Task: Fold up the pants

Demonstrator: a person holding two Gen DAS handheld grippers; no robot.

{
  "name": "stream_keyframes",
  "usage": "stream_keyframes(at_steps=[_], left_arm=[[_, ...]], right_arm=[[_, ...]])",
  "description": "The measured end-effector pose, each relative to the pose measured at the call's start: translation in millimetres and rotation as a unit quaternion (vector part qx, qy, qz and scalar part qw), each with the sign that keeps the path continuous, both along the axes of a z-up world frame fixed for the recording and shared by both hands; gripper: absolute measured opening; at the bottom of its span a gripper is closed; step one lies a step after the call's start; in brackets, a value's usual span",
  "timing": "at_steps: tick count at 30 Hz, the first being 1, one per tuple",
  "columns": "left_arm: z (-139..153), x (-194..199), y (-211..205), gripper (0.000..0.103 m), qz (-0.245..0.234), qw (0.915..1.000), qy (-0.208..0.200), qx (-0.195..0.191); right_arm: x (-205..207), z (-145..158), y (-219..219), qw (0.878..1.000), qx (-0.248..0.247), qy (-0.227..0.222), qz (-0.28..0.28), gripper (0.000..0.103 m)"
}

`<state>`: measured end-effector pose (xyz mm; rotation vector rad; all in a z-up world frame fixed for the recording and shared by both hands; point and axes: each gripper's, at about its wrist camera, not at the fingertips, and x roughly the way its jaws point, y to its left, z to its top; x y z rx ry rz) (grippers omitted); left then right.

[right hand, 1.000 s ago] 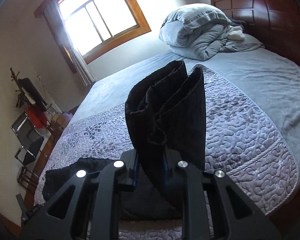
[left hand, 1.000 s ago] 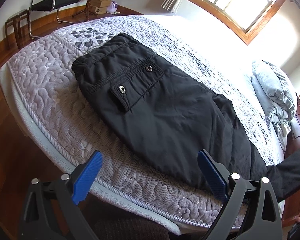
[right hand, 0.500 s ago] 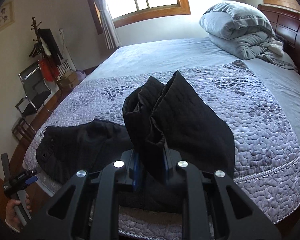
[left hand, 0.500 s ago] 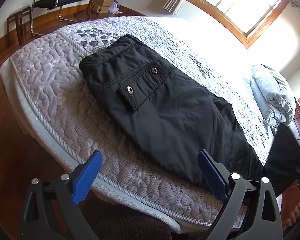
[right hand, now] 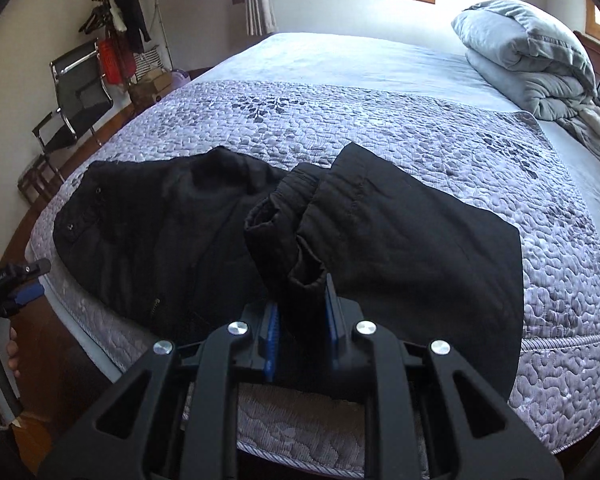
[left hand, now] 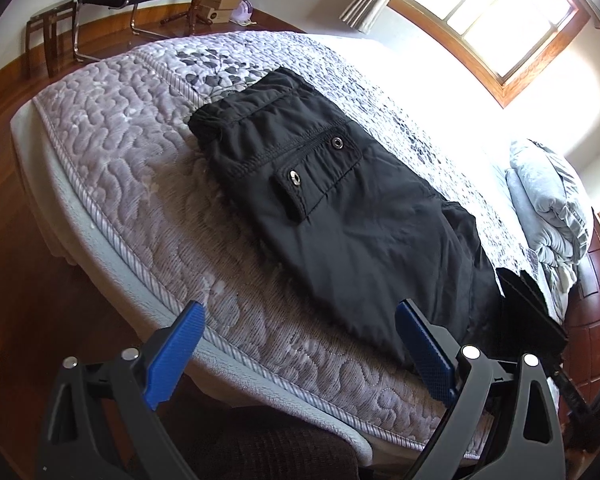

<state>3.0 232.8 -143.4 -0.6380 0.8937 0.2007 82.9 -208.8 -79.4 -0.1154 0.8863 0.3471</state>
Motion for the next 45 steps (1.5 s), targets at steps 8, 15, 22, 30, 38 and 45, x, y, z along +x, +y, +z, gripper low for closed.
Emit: stream_keyframes(at_steps=[8,15,22,30,38,45], left_arm=[[-4,-1,-1,0.097,-0.001,1.0,0.004,-0.003],[-6,-2,-2,0.097,-0.002,1.0,0.009,-0.003],[-8,-1,-4,0.097,-0.007,0.9999,0.012,-0.005],[-9,1,-7,0.097,-0.011,0.9998,0.014,-0.006],[-10,2,-13,0.097,-0.018,0.9997,0.013,-0.008],[-5,0,-18,0.097,-0.027,0.9996,0.009,-0.001]], right_arm=[[-6,-29,33,0.997,-0.06,0.005,0.039,0.019],[-9,-58,46,0.994,-0.093,0.014,0.055,0.022],[-7,-63,41,0.997,-0.016,0.046,0.065,0.056],[-15,-43,-16,0.966,0.209,0.144,0.034,0.056],[-32,-67,-69,0.91,0.338,0.235,-0.055,0.056],[-12,-85,-80,0.876,0.393,0.256,-0.116,0.056]])
